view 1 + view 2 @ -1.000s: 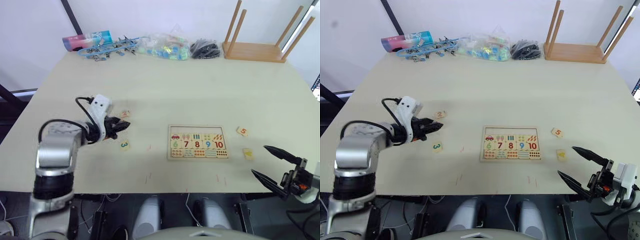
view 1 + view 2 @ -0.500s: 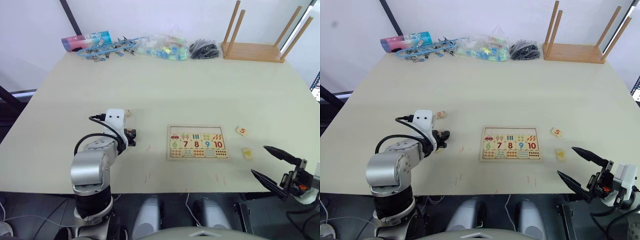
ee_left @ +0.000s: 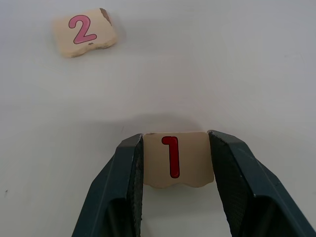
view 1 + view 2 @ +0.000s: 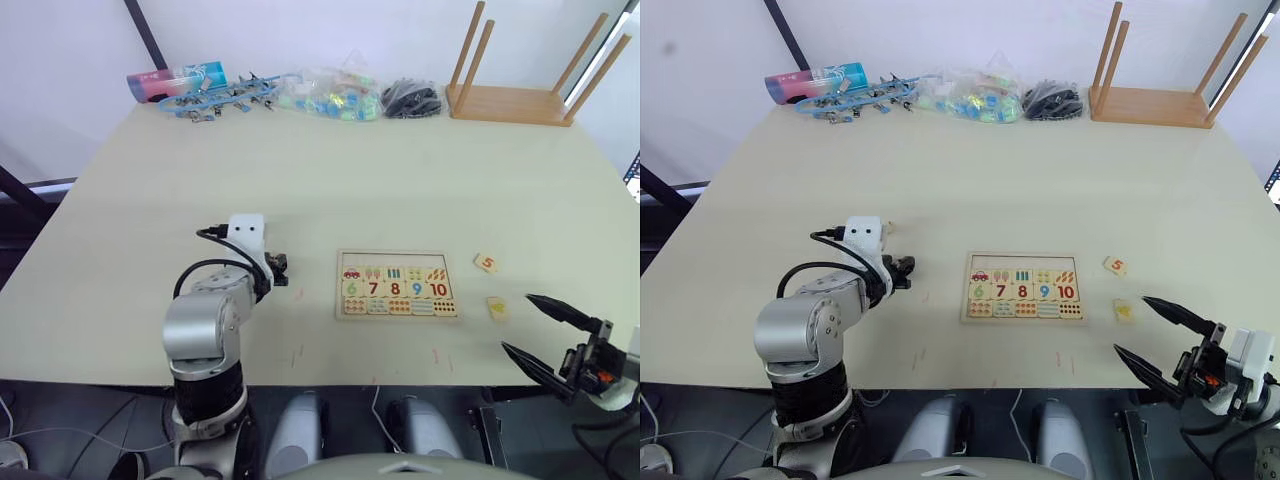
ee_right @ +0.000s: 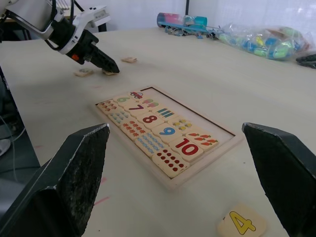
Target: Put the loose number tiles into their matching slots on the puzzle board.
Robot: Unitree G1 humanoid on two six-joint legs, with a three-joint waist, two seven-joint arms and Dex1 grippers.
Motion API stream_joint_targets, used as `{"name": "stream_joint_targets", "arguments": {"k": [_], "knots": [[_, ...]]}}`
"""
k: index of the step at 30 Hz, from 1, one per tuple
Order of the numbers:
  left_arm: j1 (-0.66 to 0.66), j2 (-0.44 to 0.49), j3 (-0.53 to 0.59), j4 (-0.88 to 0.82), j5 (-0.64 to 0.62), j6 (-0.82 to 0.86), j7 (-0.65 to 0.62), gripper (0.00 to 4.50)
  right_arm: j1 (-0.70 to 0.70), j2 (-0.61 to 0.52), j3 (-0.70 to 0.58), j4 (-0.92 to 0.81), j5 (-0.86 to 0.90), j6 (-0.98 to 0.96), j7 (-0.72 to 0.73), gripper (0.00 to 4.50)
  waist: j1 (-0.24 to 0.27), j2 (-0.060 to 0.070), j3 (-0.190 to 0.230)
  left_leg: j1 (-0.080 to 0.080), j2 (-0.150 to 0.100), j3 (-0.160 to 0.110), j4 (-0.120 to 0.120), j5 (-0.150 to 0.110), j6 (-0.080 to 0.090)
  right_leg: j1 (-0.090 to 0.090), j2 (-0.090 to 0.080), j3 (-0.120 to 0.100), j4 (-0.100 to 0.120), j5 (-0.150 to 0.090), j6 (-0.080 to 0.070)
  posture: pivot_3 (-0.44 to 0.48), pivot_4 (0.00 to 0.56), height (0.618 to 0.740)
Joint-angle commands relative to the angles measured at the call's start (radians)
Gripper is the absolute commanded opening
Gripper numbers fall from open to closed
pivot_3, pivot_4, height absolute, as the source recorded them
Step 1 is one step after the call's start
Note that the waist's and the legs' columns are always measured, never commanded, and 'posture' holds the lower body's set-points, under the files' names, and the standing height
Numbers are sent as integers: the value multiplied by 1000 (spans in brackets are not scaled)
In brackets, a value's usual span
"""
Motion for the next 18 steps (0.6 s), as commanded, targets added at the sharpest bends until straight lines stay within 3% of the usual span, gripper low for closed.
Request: {"name": "stream_joint_targets", "arguments": {"k": [1,4,5,9,18], "knots": [[-16,-9,-17,-19,-14,-1,12,1526,23,-36,-43,21,21,-35,82,4500,0,0,0,0,0,0,0,0,0,0,0,0,0,0,0,0,150,737],[-20,-7,-18,-20,-20,-2,9,1526,15,-46,-54,42,29,-56,119,4500,-2,0,0,0,0,0,0,0,0,0,0,0,-1,0,0,0,150,737],[-22,-5,-17,-20,-21,-3,8,2584,10,-48,-56,49,29,-64,130,4500,-2,0,0,0,0,0,0,0,0,0,0,0,0,0,0,0,150,737],[-37,-3,-8,-27,-32,5,9,4349,1,-55,-55,59,25,-65,148,4500,-2,0,0,0,0,0,0,0,0,0,0,0,0,0,0,0,150,737],[-50,98,11,-86,-108,67,-68,4472,-8,-55,-55,60,26,-56,136,4500,-2,0,0,0,0,0,0,0,0,0,0,0,0,0,0,0,150,737]]}}
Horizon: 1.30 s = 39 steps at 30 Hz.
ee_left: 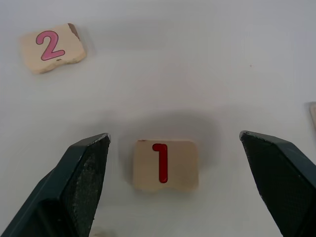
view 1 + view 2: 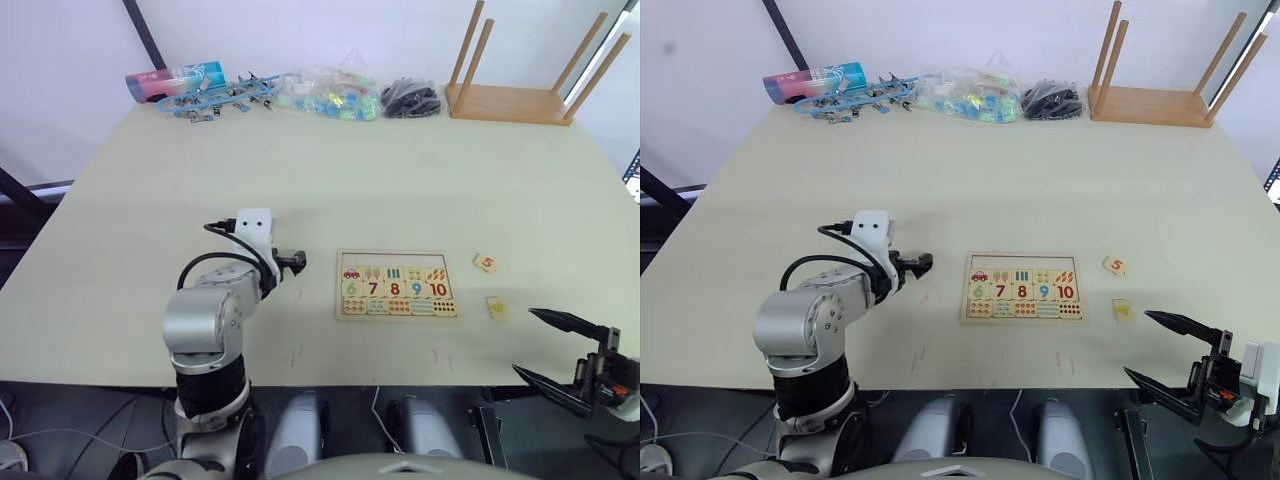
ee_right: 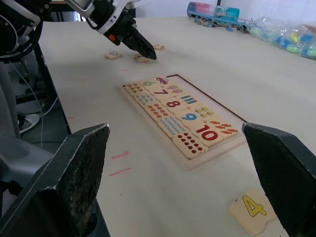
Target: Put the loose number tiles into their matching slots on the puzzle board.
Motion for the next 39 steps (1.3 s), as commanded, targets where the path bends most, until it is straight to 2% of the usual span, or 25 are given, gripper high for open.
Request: {"name": "stream_joint_targets", "arguments": {"k": [1,2,5,6,8,9,11,13,19,24,29,33,39], "knots": [[-14,35,4,-56,-39,6,-36,4472,1,-10,-28,-12,18,-2,-1,4500,1,0,0,0,0,0,0,0,0,0,0,0,0,0,0,0,150,737],[-13,53,2,-63,-55,2,-53,4472,2,-10,-28,-13,18,-2,-2,4500,1,0,0,0,0,0,0,0,0,0,0,0,0,0,0,0,150,737],[26,338,-20,6,-147,-224,-297,4472,-4,-1,-21,-18,15,3,-20,4500,-3,-1,1,0,0,0,0,0,0,-1,0,0,1,0,-1,0,150,737],[41,408,-27,39,-166,-285,-355,4472,-5,1,-18,-19,13,3,-22,4500,-6,-1,1,0,1,0,-1,0,0,-2,1,1,0,0,-2,0,150,737],[57,495,-31,121,-193,-459,-465,4472,-5,2,-15,-21,12,2,-27,4500,2,5,0,2,1,0,-3,0,-1,-1,1,1,1,-2,-4,0,150,737],[57,540,-42,186,-196,-553,-533,4472,-5,2,-13,-26,12,3,-33,4500,7,4,0,2,0,1,-3,0,-1,-1,-1,2,0,-2,-4,0,150,737],[48,630,-80,356,-196,-820,-744,4472,-2,6,-9,-43,12,6,-47,4500,8,4,0,1,0,1,-2,0,0,-1,-1,1,-3,-2,-4,0,150,737],[13,676,-119,517,-188,-1038,-907,4472,3,9,-6,-58,11,9,-59,4500,5,4,0,0,0,1,-2,0,0,-1,0,1,-3,-2,-4,0,150,737],[-155,680,-193,918,-156,-1441,-1185,4472,8,19,-4,-71,7,4,-79,4500,4,4,1,-1,0,2,-2,0,0,-1,1,1,-5,-1,-3,0,150,737],[-305,674,-300,1234,-90,-1776,-1417,4472,20,37,1,-75,2,-9,-88,4500,2,4,1,-1,-1,2,-1,0,0,-1,4,1,-5,0,0,0,150,737],[-441,669,-476,1487,-105,-2008,-1447,4472,15,42,2,-62,2,-20,-87,4500,2,3,1,-2,0,2,-1,0,0,-1,9,4,-5,0,1,0,150,737],[-510,618,-542,1641,-69,-2102,-1447,4472,3,41,3,-48,0,-28,-80,4500,1,3,1,-2,0,2,0,0,0,-1,9,6,-5,1,2,0,150,737],[-558,570,-564,1768,-48,-2122,-1447,4472,-8,38,-3,-38,2,-33,-80,4500,0,3,1,-3,0,1,0,0,0,-1,10,7,-5,1,2,0,150,737]]}}
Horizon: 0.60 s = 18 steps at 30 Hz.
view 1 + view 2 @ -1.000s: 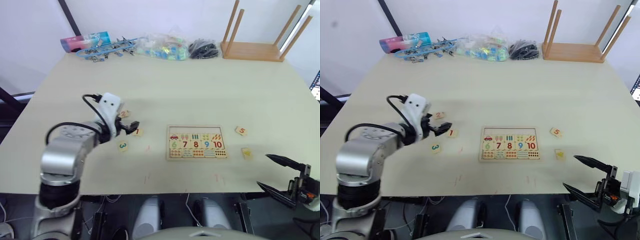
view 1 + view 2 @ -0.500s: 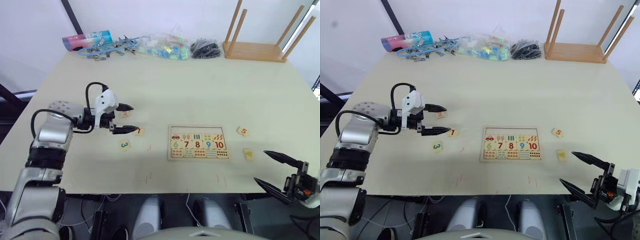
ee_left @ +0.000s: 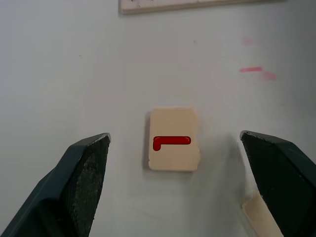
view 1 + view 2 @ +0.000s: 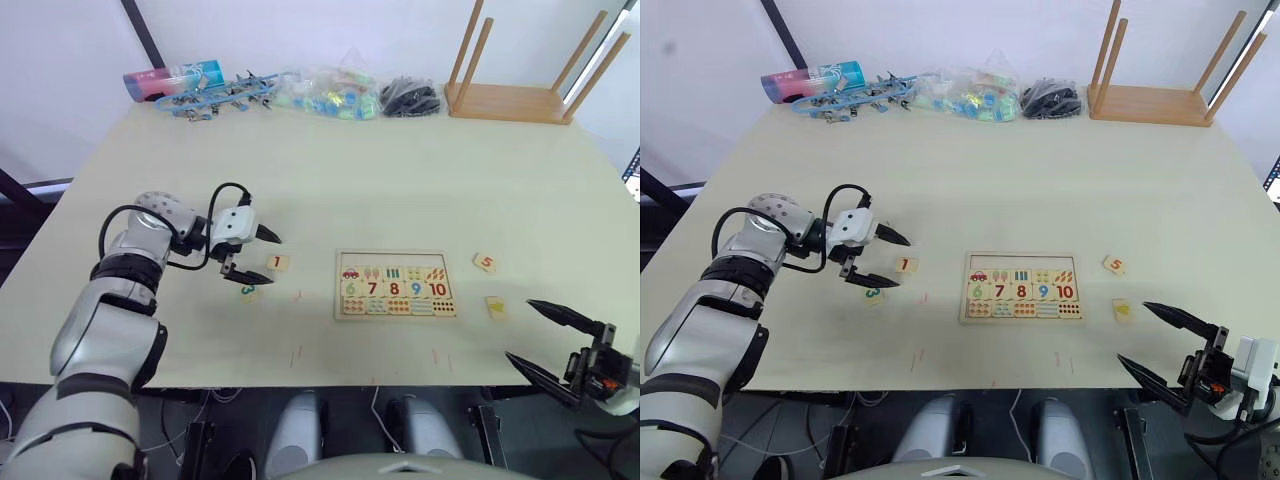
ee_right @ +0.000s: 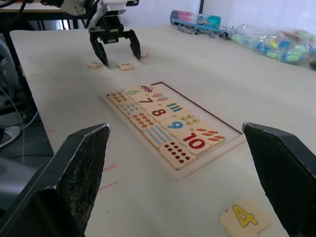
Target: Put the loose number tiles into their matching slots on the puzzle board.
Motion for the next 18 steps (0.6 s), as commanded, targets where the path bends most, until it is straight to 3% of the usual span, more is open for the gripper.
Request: {"name": "stream_joint_targets", "arguments": {"k": [1,12,15,17,18], "knots": [[-31,-3,-3,46,13,-28,-32,4472,-1,-5,-25,-10,11,-20,4,4500,0,0,0,0,0,0,0,0,0,0,0,0,0,0,0,0,150,737],[-19,-20,56,131,38,0,-32,4472,2,-8,-31,-12,13,-26,2,4500,0,0,0,0,0,0,0,0,0,0,0,0,1,0,0,0,150,737],[-16,-26,70,143,45,16,-32,3742,0,-11,-32,-12,13,-25,0,4500,-1,0,0,1,0,0,0,0,0,0,0,0,2,0,0,0,150,737],[-14,-28,70,145,51,11,-32,3023,-3,-13,-33,-11,13,-24,0,4500,-1,0,0,1,0,0,0,0,0,0,0,0,2,0,0,0,150,737],[-12,-28,66,144,52,9,-32,2454,-4,-14,-33,-11,13,-24,0,4500,-1,0,0,1,0,0,0,0,0,0,0,0,2,0,0,0,150,737]]}}
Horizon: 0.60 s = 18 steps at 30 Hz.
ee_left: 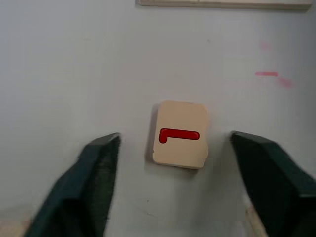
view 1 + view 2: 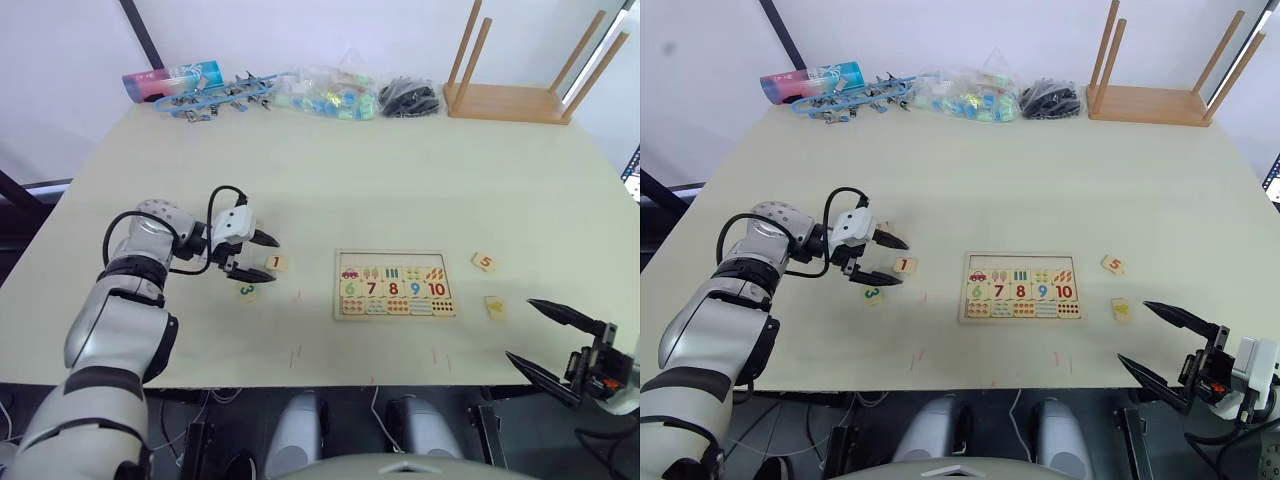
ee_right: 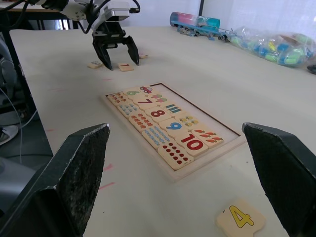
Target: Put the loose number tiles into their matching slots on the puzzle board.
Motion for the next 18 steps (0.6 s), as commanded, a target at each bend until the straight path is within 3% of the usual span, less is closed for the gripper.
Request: {"name": "stream_joint_targets", "arguments": {"k": [1,3,4,12,18], "knots": [[8,3,0,10,25,0,-30,1978,-1,-14,-33,-12,13,-13,1,4500,0,0,0,0,0,0,0,0,0,0,0,0,0,0,0,0,150,737],[10,2,0,10,27,-4,-30,1060,-4,-17,-35,-12,15,-10,0,4500,0,0,0,0,0,0,0,0,0,0,0,0,0,0,0,0,150,737],[11,2,0,9,27,-5,-30,961,-5,-18,-35,-13,16,-9,0,4500,0,0,0,0,0,0,0,0,0,0,0,0,0,0,0,0,150,737],[11,11,17,-4,9,-17,-30,929,-8,-14,-25,-24,18,-2,-9,4500,0,0,0,0,0,0,0,0,0,0,0,0,0,0,0,0,150,737],[-2,23,5,-132,-88,40,-30,929,-12,-10,-18,-21,16,-2,-10,4500,1,-1,0,0,0,0,0,0,0,0,0,0,0,0,0,0,150,737]]}}
